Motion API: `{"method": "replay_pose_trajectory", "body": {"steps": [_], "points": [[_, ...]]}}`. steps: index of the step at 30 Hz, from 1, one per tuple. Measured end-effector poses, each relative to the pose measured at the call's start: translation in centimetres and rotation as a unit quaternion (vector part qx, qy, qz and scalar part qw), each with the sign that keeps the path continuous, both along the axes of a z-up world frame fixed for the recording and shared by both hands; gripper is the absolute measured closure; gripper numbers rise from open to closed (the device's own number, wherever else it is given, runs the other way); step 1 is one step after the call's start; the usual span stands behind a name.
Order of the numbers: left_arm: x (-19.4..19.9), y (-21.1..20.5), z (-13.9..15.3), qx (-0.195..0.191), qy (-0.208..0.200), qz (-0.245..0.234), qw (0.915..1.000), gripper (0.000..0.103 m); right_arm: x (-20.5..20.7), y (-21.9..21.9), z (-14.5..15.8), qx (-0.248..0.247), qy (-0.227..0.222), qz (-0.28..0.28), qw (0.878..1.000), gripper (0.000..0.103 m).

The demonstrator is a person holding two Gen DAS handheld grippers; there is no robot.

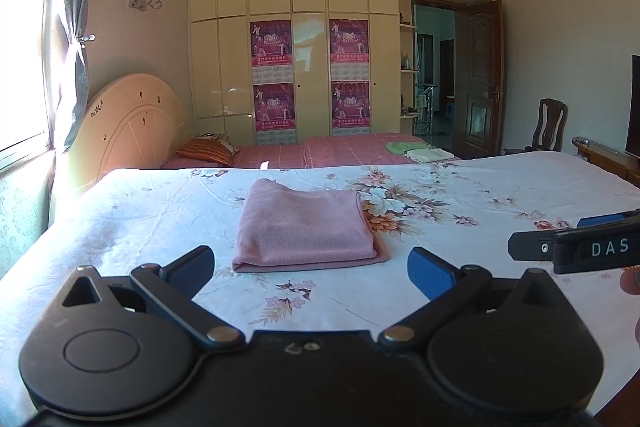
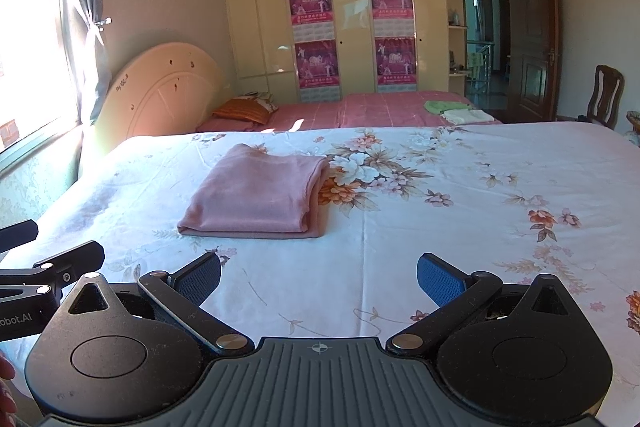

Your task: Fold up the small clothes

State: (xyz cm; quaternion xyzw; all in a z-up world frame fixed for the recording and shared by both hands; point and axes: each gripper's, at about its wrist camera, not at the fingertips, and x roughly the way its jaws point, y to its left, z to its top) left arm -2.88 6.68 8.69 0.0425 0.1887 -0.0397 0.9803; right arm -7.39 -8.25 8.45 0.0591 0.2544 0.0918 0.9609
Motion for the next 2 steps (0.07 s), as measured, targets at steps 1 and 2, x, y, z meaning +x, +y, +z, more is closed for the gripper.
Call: {"method": "replay_pose_trajectory", "body": {"steps": [1, 2], "points": [[0.08, 0.07, 0.02, 0.000, 0.000, 0.000, 1.0000, 0.000, 0.05, 0.03, -0.01, 0.000, 0.000, 0.001, 1.000, 0.000], [0.09, 0.12, 0.01, -0.001, 0.001, 0.000, 1.0000, 0.000, 0.13, 0.05, -0.04, -0.001, 0.001, 0.002, 1.000, 0.000]]}}
